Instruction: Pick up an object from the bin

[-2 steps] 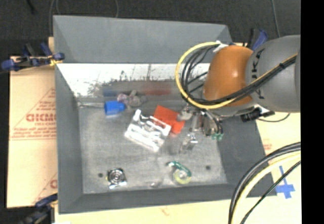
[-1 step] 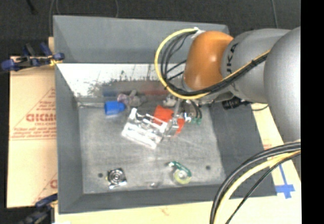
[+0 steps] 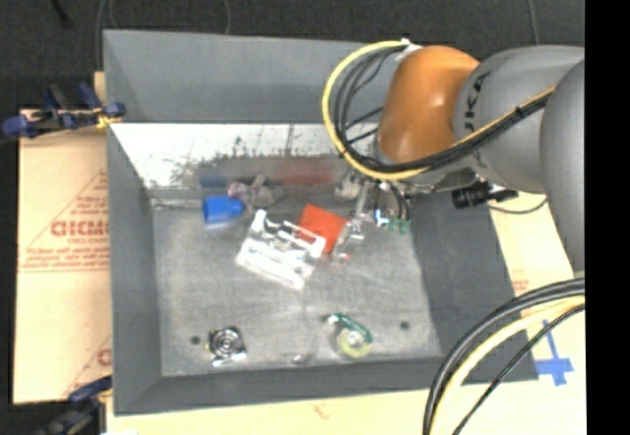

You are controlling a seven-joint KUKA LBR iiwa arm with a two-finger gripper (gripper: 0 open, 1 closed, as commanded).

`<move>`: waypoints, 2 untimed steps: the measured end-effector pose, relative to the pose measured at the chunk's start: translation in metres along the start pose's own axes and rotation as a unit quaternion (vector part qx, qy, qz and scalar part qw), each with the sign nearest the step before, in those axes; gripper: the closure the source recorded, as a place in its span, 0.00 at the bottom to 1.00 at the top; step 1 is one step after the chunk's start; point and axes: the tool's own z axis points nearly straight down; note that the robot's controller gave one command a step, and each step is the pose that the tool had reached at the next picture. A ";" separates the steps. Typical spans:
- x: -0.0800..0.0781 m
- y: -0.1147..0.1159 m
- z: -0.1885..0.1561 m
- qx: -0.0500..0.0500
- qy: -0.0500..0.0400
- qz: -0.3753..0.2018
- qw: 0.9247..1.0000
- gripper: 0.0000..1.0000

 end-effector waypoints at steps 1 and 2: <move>-0.007 0.018 0.051 0.001 -0.001 0.038 0.999 0.00; -0.007 0.015 0.058 -0.001 0.000 0.062 0.998 0.00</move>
Offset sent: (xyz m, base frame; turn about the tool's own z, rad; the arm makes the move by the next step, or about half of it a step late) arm 0.0099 0.0219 -0.0654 0.0781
